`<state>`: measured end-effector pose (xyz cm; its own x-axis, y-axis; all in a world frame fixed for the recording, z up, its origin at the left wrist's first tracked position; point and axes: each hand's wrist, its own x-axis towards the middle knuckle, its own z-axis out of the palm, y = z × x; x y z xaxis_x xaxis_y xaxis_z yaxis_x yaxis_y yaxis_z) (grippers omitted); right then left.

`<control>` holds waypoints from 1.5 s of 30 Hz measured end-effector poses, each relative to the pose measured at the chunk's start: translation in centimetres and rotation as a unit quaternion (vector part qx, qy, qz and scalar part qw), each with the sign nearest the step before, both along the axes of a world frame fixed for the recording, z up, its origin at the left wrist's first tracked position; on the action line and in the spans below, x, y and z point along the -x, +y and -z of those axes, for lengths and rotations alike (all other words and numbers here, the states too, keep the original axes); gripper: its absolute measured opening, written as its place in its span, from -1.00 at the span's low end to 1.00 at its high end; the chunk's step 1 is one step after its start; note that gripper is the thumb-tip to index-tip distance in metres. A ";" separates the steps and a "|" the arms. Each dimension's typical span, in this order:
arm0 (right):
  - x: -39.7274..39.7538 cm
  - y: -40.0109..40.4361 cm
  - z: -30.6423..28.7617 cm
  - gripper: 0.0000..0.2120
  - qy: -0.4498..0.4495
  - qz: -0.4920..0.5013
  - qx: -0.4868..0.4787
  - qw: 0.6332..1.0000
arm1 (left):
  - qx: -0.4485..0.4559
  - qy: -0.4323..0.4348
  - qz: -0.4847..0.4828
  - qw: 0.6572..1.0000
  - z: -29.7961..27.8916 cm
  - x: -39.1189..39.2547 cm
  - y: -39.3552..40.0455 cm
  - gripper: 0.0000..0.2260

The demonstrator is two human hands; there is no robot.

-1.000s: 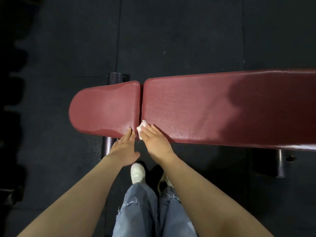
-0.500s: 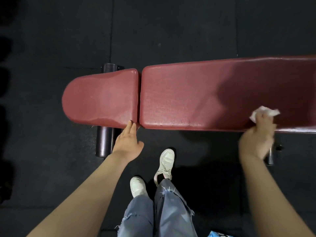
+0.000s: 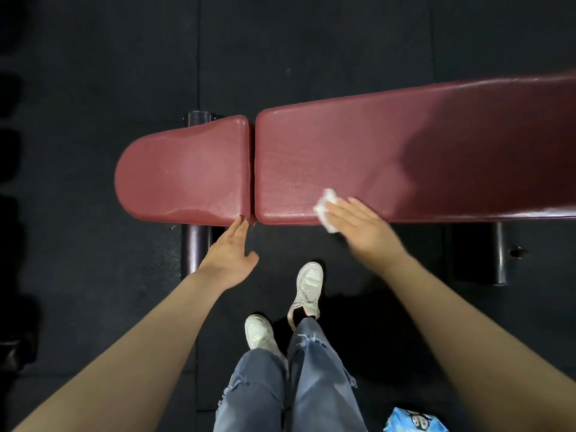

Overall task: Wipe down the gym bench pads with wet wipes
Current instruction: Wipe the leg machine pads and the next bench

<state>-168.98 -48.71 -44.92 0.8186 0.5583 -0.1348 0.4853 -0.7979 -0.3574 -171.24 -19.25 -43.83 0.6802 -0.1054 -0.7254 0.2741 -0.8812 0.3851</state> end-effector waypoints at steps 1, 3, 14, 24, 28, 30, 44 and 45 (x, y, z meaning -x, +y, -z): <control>0.7 -3.2 -0.9 -0.43 -0.017 0.032 0.028 0.999 | 0.000 0.001 -0.003 1.000 -0.1 0.1 -0.1 -0.33; 2.2 -10.0 -3.0 -0.40 -0.046 0.141 0.057 0.987 | -0.002 0.006 -0.006 1.000 -0.3 0.2 -0.4 -0.34; 2.1 7.1 2.3 -0.38 -0.002 0.191 -0.031 0.981 | -0.018 0.008 0.005 1.000 0.4 0.2 0.1 -0.33; -1.7 2.7 1.0 -0.51 -0.004 -0.185 0.045 0.982 | -0.021 0.025 0.069 0.997 -0.6 0.2 -0.9 -0.31; -1.9 -5.3 -2.5 -0.44 -0.013 -0.225 0.118 0.967 | -0.013 0.008 0.060 0.998 -1.3 -0.2 -2.3 -0.33; -1.9 -8.6 -3.6 -0.44 -0.015 -0.228 0.146 0.963 | -0.009 0.000 0.060 0.998 -1.7 -0.7 -3.0 -0.34; 1.7 -22.1 -9.2 -0.24 0.080 0.087 0.098 0.988 | -0.023 0.027 0.034 0.999 -3.7 -3.5 -6.3 -0.34; 1.9 -20.6 -9.2 -0.30 0.077 0.137 0.056 0.986 | -0.018 0.022 0.024 0.999 -3.7 -3.6 -6.5 -0.35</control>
<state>-170.93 -69.31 -35.71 0.9019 0.2929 -0.3175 0.1921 -0.9303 -0.3125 -167.60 -25.73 -40.09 0.6416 -0.1097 -0.7591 0.2475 -0.9072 0.3403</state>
